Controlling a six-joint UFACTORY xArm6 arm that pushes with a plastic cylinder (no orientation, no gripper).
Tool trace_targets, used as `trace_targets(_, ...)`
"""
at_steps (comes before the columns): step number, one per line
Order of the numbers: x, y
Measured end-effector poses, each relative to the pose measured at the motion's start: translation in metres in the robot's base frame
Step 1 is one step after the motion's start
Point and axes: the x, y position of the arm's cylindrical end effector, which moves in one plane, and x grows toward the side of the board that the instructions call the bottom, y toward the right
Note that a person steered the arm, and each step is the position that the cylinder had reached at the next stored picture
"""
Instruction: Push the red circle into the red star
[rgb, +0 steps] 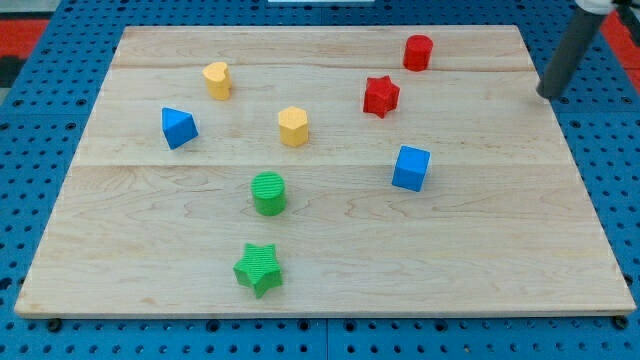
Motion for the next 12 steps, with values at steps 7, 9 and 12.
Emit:
trace_targets(7,-0.06,-0.163)
trace_targets(9,-0.056,-0.15)
trace_targets(12,-0.009,-0.24)
